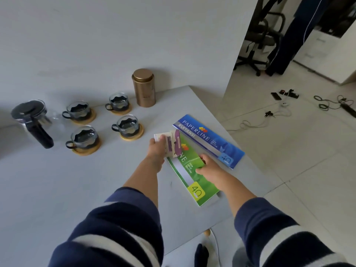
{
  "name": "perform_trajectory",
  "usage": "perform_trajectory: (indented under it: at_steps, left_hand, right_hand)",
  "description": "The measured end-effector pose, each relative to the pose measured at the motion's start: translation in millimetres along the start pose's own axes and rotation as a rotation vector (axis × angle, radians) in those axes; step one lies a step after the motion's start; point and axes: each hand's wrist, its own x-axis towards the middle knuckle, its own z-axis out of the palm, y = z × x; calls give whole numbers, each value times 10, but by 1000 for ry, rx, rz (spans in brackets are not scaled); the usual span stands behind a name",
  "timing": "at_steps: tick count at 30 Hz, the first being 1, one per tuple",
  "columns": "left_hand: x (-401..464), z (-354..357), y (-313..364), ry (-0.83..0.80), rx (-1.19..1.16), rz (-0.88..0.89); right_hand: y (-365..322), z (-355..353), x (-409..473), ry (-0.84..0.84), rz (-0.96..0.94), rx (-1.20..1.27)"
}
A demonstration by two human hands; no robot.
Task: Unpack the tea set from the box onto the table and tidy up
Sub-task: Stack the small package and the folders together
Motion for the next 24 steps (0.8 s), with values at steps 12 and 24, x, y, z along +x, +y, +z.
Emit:
perform_trajectory:
  at_steps: [12,24]
  left_hand:
    - [482,221,340,228,-33,93]
    - [1041,742,957,326,120,209]
  right_hand:
    - [-357,-479,861,364,-146,-348]
    - [-733,-573,1715,216,-57,-672]
